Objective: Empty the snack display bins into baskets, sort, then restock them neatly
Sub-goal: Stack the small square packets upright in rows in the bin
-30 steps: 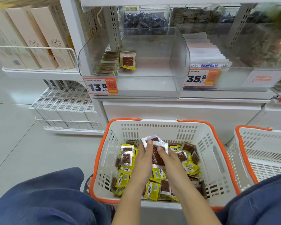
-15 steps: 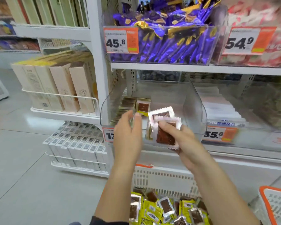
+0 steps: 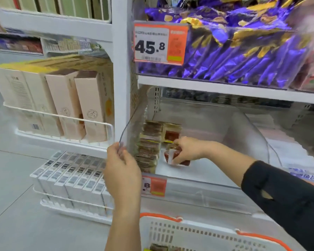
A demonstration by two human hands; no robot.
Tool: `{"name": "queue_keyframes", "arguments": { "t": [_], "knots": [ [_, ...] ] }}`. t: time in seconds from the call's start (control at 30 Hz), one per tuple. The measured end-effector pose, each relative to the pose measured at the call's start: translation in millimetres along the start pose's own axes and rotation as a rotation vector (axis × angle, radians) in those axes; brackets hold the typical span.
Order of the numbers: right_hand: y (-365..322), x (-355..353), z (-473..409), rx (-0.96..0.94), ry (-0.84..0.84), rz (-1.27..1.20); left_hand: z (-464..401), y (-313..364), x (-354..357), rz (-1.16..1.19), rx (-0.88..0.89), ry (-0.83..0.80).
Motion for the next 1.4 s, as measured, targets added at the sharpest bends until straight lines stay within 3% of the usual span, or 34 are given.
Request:
{"name": "queue_keyframes", "arguments": {
  "t": [0.33,0.5,0.63,0.73,0.83,1.03,1.2,1.4],
  "knots": [
    [1,-14,-17,-0.015,0.186,0.087,1,-2,-1,-0.009,-0.021,0.053],
    [1,-28,-17,-0.007,0.242,-0.023,2,1,-1,0.004,-0.021,0.022],
    [7,-35,-24,0.035,0.186,-0.229,3,4,-2,0.004,-0.006,0.011],
    [13,-35,-24,0.081,0.331,-0.124,3,2,-1,0.001,-0.029,0.023],
    [25,-28,-25,0.154,0.417,-0.188,3,2,0,-0.001,-0.037,0.027],
    [31,-11,-26,0.324,0.301,-0.472,3,0,-1,0.0,-0.033,0.035],
    [12,-13,-29,0.21,0.371,-0.368,4,-1,0,-0.007,-0.04,0.036],
    [37,-8,-25,0.367,0.341,-0.46,3,-1,0,-0.016,-0.042,0.04]
  ]
}}
Point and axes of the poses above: each hand's wrist, its own z-axis away from the middle knuckle, its own x-axis out of the palm, y = z × x, the point moved 8 cm from there along -z, towards the middle knuckle, and after that the axes turned 6 degrees about x, right-handed, at the moved point
